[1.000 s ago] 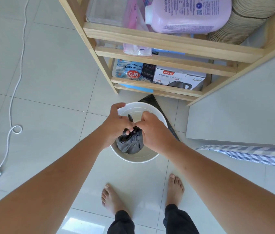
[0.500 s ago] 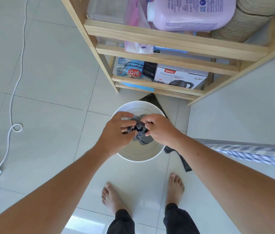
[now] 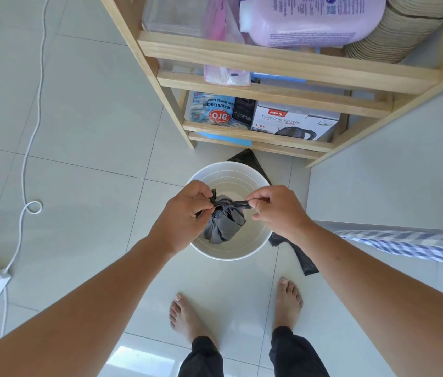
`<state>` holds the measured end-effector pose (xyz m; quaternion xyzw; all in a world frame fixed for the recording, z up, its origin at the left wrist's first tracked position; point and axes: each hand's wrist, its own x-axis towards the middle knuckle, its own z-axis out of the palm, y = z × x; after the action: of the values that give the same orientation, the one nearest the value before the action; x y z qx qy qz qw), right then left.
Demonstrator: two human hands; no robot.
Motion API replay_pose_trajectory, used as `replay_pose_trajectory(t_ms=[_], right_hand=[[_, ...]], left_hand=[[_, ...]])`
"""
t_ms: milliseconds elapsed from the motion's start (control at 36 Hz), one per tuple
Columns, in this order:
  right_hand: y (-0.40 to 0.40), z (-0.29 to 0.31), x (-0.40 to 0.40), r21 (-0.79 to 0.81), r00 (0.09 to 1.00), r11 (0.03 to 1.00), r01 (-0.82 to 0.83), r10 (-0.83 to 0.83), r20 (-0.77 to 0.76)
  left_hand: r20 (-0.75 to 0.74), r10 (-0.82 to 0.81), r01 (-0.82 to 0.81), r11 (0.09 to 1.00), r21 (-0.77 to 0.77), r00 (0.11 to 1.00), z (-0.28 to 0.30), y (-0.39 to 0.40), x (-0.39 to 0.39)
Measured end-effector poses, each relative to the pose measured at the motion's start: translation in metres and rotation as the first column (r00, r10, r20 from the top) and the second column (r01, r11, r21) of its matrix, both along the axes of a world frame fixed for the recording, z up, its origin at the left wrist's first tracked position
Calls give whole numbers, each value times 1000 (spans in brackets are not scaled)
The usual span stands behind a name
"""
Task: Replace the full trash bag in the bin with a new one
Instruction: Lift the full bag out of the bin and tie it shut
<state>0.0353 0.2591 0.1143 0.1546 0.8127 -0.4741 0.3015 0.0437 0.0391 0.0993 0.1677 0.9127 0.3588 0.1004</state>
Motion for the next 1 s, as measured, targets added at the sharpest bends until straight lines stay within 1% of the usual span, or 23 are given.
replay_pose_trajectory(t_ms=[111,194,278,361,472,556,583,667,694,750,806,833,944,1000], right_hand=[[6,-3,3,22,999,999,31,-32,21],[9,-6,4,47,997,996,74,-74,0],[17,-12,9,59,996,994,91,-92,3],[22,-16,15,67,993,991,114,-115,-1],[23,-21,22,41,985,985,168,-169,30],[21,-26,24,24,966,967,255,-255,37],[21,-27,24,43,969,968,246,-247,27],[21,-25,24,94,993,990,109,-113,31],[21,-25,25,71,996,994,82,-85,33],[20,-22,28,-31,997,998,60,-58,50],[17,-18,30,-83,1000,996,23,-23,7],[17,-17,30,-71,999,997,16,-19,-41],[19,-6,25,89,962,990,106,-80,-259],[27,2,23,84,945,985,149,-117,-307]], left_hand=[[-28,-36,36,999,-10,999,-2,0,1],[-58,23,-23,1000,3,998,-1,-4,1],[-76,49,-52,998,-42,996,0,-9,4],[-48,111,-113,993,-44,993,-1,-7,6],[61,259,-261,965,20,964,-5,6,4],[277,380,-405,914,35,882,-4,15,2],[338,392,-433,900,53,856,-3,18,2],[454,357,-459,878,136,816,0,24,-2],[481,336,-456,876,155,809,0,26,-4],[517,296,-442,878,183,803,4,31,-7],[548,258,-437,871,225,796,9,38,-11],[562,242,-438,865,244,791,13,43,-12],[593,200,-465,820,335,780,32,61,-19],[584,162,-431,829,356,795,43,71,-23]])
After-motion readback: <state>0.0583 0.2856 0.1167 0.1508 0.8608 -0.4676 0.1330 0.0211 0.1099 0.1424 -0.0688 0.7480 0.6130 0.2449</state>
